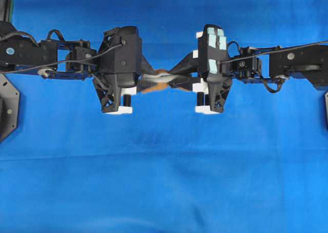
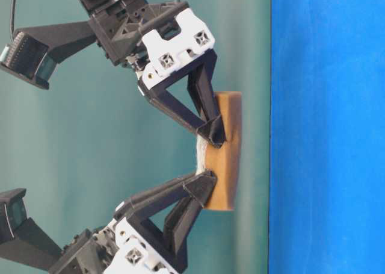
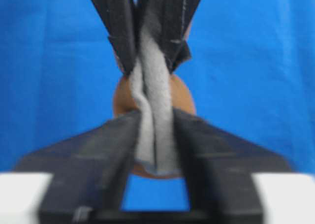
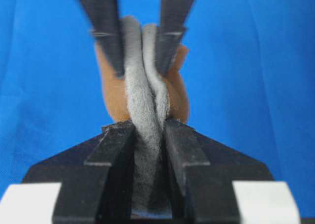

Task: Hand over the sponge with the left arm and wipe it with the right arm.

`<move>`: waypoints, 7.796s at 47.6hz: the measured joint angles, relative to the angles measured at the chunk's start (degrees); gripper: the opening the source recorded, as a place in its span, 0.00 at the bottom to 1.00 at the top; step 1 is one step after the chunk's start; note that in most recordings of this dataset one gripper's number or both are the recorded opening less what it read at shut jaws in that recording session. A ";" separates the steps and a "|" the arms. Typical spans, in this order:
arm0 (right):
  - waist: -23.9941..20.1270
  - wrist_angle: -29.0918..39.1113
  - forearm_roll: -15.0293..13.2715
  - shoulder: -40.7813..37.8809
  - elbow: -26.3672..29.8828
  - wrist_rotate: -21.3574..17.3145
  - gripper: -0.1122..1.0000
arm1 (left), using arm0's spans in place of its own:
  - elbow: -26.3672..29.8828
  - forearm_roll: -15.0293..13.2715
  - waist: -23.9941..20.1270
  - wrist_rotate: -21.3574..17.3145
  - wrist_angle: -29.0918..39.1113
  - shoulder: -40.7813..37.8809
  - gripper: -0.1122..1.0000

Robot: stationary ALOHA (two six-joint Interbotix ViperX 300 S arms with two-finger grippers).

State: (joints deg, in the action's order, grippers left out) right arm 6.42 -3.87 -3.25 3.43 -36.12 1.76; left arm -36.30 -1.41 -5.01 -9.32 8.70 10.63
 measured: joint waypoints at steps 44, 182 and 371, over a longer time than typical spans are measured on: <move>0.62 0.44 0.00 2.72 -4.48 -0.70 0.31 | -19.51 0.00 0.97 1.32 -6.33 26.10 0.90; 1.14 -3.52 -4.92 -14.50 -4.75 -6.42 0.30 | -20.30 0.00 0.97 1.32 -8.26 25.84 0.90; -0.18 6.59 -7.29 6.59 -4.92 -10.72 0.77 | -20.65 0.00 1.05 1.32 -8.79 25.49 0.90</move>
State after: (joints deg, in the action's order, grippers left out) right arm 6.24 2.72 -10.55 10.02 -41.04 -8.96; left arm -56.95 -1.41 -3.96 -8.00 -0.09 36.12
